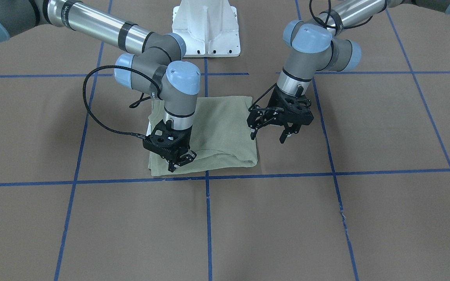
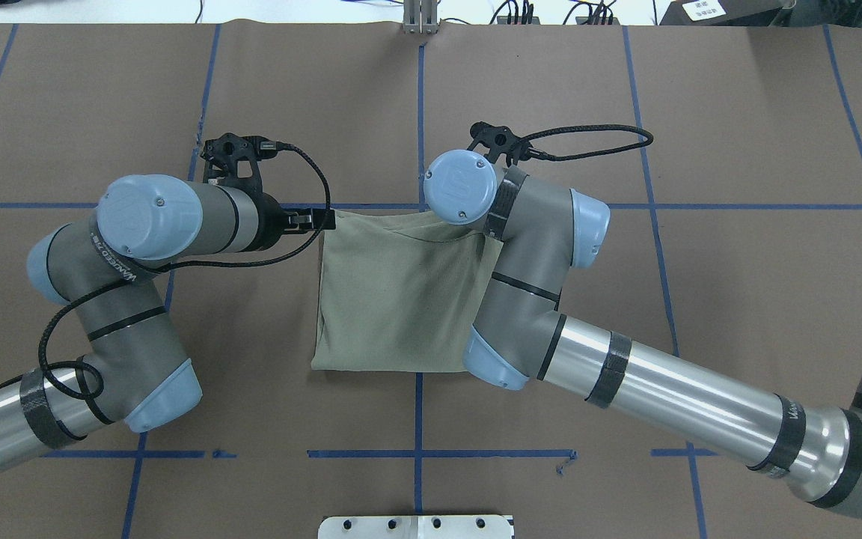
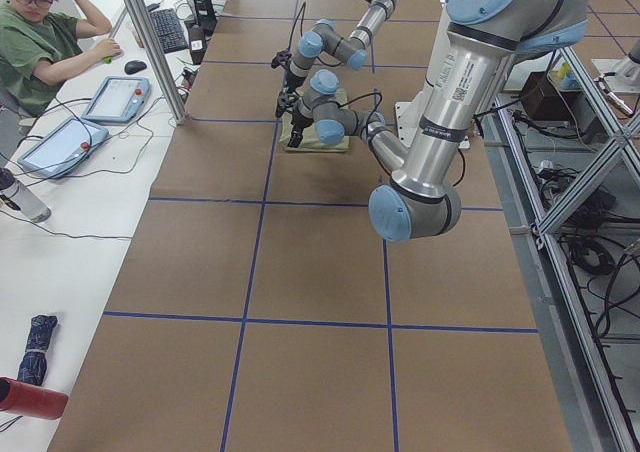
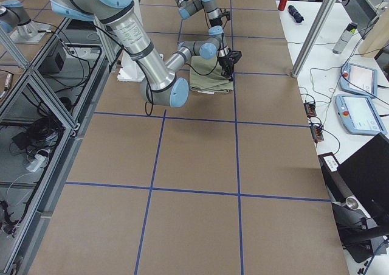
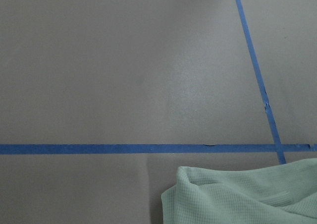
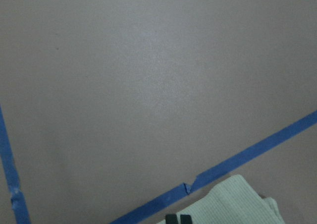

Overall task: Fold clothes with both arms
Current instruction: 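Press the folded edge down with both grippers and open them, then raise the right gripper away from the shirt while the left gripper pats the fold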

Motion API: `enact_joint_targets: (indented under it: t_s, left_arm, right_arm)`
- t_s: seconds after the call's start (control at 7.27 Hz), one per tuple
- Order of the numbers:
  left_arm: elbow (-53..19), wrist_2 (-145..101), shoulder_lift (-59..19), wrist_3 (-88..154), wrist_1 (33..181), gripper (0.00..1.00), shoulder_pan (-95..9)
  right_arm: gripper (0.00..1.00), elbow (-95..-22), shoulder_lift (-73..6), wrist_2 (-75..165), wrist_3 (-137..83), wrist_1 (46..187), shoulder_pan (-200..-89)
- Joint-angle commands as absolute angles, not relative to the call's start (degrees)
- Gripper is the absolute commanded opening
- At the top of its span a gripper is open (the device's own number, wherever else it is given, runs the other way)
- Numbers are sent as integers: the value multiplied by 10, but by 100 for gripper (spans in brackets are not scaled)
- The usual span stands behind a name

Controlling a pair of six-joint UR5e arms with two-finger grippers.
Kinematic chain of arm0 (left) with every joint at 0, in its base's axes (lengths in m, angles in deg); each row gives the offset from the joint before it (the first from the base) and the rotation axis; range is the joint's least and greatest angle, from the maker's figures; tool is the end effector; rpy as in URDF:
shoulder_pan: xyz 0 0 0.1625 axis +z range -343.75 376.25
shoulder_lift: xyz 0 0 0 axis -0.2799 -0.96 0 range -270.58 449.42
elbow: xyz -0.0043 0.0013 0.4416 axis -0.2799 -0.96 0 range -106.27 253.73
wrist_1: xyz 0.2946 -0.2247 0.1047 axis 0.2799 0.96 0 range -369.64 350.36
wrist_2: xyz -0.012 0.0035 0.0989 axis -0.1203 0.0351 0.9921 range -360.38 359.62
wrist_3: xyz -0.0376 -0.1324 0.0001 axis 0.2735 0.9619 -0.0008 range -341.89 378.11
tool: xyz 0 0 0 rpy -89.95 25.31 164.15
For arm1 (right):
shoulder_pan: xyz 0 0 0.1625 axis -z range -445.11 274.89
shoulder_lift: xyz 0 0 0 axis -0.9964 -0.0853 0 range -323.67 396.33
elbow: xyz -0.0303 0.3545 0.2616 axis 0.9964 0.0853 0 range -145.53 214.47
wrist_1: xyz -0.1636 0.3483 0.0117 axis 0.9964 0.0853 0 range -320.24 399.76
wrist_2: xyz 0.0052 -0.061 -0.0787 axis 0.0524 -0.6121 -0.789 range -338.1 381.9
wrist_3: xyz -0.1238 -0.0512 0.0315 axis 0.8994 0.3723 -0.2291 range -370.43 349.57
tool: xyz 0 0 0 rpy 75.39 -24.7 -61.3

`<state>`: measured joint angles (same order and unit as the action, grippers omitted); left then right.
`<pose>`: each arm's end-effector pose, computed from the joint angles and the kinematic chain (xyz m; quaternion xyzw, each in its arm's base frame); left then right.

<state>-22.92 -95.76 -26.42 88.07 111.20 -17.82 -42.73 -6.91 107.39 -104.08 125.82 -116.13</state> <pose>0.4828 -0.4719 0.3384 0.2030 0.4852 -0.0794 0.8468 -0.5979 -0.5276 0.3103 0.1129 -0.3066 0.2938 0.8983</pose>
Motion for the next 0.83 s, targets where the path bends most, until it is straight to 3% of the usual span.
enact_joint_targets:
  t_s: [0.0, 0.69]
  left_arm:
    - [-223, -957, -265, 881, 1112, 100, -176]
    - [-157, -943, -312, 938, 1103, 100, -130]
  right_arm:
    - [99, -427, -71, 1067, -966, 1255, -1166]
    - [100, -463, -94, 1269, -726, 1248, -1302]
